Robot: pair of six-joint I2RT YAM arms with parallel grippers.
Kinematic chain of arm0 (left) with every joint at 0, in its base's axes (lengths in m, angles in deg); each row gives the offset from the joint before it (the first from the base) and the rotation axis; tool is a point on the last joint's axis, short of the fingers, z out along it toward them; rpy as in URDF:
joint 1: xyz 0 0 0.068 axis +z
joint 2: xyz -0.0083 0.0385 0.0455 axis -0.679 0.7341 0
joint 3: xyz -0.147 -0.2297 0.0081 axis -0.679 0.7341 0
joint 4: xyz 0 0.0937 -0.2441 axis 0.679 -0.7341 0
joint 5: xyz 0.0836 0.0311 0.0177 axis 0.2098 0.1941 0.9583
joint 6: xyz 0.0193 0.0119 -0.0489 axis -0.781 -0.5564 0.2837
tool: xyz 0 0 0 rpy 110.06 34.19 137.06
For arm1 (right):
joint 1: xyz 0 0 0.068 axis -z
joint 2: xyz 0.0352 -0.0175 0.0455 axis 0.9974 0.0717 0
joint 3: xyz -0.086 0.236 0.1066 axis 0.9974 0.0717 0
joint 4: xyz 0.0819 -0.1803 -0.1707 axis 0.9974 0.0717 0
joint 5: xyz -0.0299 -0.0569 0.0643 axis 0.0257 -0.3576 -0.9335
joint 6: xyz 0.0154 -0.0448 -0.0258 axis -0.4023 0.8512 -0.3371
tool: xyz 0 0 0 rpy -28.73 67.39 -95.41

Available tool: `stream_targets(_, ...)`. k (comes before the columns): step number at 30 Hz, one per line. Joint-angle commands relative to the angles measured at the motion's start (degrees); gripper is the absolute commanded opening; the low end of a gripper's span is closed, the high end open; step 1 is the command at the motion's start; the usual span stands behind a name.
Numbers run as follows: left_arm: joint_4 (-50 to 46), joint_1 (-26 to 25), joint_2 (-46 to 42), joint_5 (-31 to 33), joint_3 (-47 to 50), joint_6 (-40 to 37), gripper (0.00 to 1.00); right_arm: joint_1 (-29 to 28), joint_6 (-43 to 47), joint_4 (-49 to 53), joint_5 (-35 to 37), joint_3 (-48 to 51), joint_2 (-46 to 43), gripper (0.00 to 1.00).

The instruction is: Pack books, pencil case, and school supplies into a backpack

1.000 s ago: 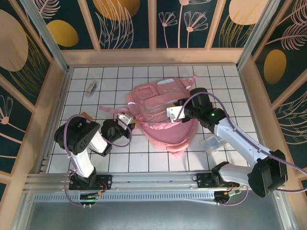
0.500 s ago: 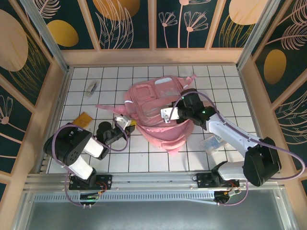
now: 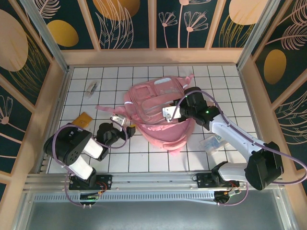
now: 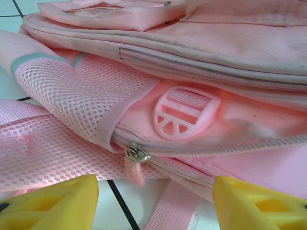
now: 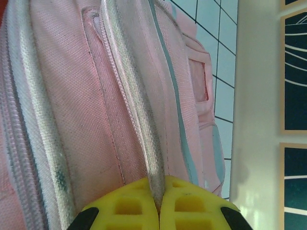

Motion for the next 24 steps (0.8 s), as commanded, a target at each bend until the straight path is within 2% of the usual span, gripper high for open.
stream_targets(1, -0.03, 0.13, 2.26, 0.78, -2.27, -1.22, 0.63, 0.07, 0.51, -3.44, -2.51, 0.69, -2.25, 0.00)
stream_targets(3, -0.33, -0.25, 3.91, -1.38, -3.86, -3.52, 0.59, -0.12, 0.68, -4.07, -2.68, 1.22, -2.81, 0.00)
stream_targets(6, -0.13, -1.25, 6.45, -0.80, -4.81, -5.60, 0.57, -0.46, 0.61, -3.84, -2.77, 1.50, -3.66, 0.00)
stream_targets(9, 0.05, -2.23, 9.57, 3.40, -6.32, -4.99, 0.55, -0.54, 0.66, -3.39, -2.72, 1.67, -4.45, 0.00)
stream_targets(11, 3.79, -2.26, 12.81, 7.91, -6.20, -2.98, 0.50, -0.56, 0.68, -3.19, -2.68, 1.56, -4.67, 0.00)
stream_targets(12, 6.82, -2.26, 13.92, 8.79, -5.46, -2.60, 0.43, -0.65, 0.68, -2.84, -2.59, 1.34, -4.64, 0.00)
stream_targets(13, 10.35, -2.23, 14.91, 9.37, -4.53, -2.59, 0.29, -0.64, 0.63, -2.53, -2.50, 1.22, -4.59, 0.00)
stream_targets(14, 12.26, -2.26, 15.17, 9.76, -3.79, -2.63, 0.06, -0.65, 0.55, -2.18, -2.37, 0.97, -4.57, 0.00)
stream_targets(15, 13.03, -2.26, 15.00, 9.56, -3.33, -2.71, 0.00, -0.65, 0.50, -2.04, -2.26, 0.75, -4.51, 0.00)
stream_targets(20, 19.91, -2.26, 11.63, 2.84, 1.11, -4.59, 0.00, -0.60, 0.09, -2.75, -0.49, 1.05, -3.74, 0.00)
stream_targets(24, 14.07, -2.28, 5.69, -2.07, 1.99, -6.79, 0.00, -0.69, -0.40, -5.53, 2.14, 1.63, -2.37, 0.00)
